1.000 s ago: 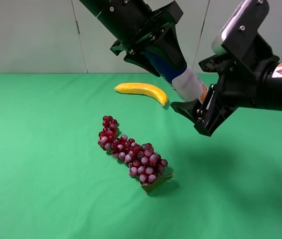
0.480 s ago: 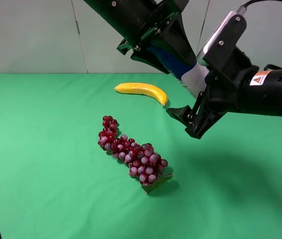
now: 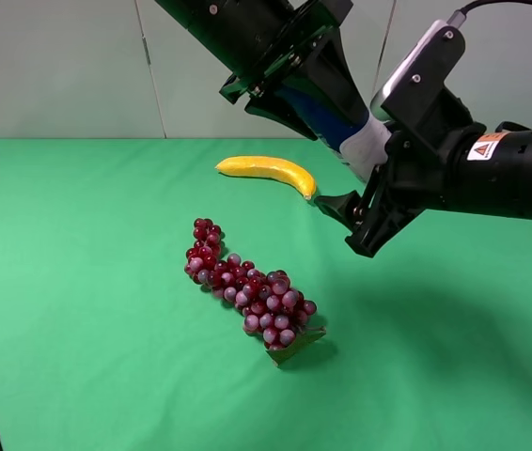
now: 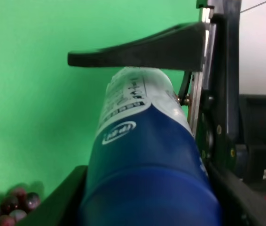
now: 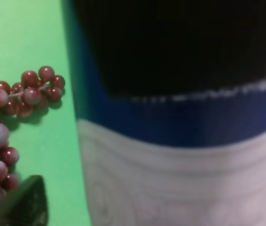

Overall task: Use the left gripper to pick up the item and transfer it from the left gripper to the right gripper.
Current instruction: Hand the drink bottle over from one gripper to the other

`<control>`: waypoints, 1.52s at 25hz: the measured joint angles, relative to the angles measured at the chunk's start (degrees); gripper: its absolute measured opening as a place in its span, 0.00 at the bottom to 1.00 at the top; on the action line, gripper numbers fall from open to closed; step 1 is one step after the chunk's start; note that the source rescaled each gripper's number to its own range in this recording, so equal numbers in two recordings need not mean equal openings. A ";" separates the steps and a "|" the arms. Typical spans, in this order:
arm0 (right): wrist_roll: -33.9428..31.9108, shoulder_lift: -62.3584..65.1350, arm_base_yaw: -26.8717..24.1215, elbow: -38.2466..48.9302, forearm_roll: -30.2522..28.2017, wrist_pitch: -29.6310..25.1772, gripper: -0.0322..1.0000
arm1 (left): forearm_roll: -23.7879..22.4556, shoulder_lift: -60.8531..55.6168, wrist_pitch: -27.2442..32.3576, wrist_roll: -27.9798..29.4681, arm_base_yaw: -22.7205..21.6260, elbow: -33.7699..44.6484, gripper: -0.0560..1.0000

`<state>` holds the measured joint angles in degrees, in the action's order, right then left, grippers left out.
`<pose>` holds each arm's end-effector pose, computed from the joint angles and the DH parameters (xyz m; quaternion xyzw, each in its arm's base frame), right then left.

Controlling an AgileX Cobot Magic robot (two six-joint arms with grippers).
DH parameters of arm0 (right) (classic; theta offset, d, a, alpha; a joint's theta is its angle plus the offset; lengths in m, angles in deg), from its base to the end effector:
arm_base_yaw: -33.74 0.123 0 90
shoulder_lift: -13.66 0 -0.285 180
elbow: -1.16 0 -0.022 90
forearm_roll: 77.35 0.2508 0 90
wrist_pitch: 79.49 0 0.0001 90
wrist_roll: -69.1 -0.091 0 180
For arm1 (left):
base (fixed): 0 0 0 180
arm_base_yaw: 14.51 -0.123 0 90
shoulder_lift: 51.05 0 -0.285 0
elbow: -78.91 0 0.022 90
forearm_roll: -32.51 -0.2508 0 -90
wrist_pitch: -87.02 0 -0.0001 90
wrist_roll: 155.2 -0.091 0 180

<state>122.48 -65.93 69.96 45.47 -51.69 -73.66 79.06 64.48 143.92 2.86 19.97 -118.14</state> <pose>0.2030 0.1438 0.2380 -0.4465 0.7349 0.0184 0.5101 0.3111 -0.2809 0.3057 0.3007 0.8572 -0.3886 0.1543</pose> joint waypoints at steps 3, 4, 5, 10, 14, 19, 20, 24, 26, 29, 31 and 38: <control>-0.16 0.00 0.00 -0.09 0.00 0.37 0.35 | -0.21 0.00 0.28 0.00 0.00 0.00 0.05; -0.16 0.00 0.00 -0.09 0.00 0.37 0.28 | -0.32 0.00 0.54 0.00 0.00 0.00 0.05; -0.16 0.00 0.00 -0.09 0.00 0.37 0.22 | -0.50 0.00 0.70 0.00 0.00 0.00 0.05; -0.11 -0.07 0.00 -0.09 -0.23 0.37 0.03 | -1.30 0.00 1.09 0.00 0.00 0.00 0.05; -0.11 -0.19 0.00 -0.09 -0.24 -0.05 0.03 | -1.57 0.00 1.09 0.00 0.00 0.00 0.05; -0.01 -0.19 0.00 -0.09 -0.29 -0.10 0.03 | -1.72 0.00 1.11 0.00 0.00 0.00 0.05; -0.01 -0.19 0.00 -0.09 -0.29 -0.10 0.03 | -1.72 0.00 1.11 0.00 0.00 0.00 0.05; -0.01 -0.19 0.00 -0.09 -0.29 -0.10 0.03 | -1.72 0.00 1.11 0.00 0.00 0.00 0.05; -0.01 -0.19 0.00 -0.09 -0.29 -0.10 0.03 | -1.72 0.00 1.11 0.00 0.00 0.00 0.05; -0.01 -0.19 0.00 -0.09 -0.29 -0.10 0.03 | -1.72 0.00 1.11 0.00 0.00 0.00 0.05; -0.02 -0.19 0.00 -0.09 -0.23 -0.18 0.03 | -1.72 0.00 1.05 0.00 0.00 0.00 0.08; -0.16 -0.46 0.00 -0.04 -0.07 -1.49 0.03 | -0.38 -0.06 0.60 0.64 0.00 -0.02 0.38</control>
<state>122.32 -66.39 69.96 45.44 -51.76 -75.15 78.68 64.42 144.52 3.50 19.97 -118.16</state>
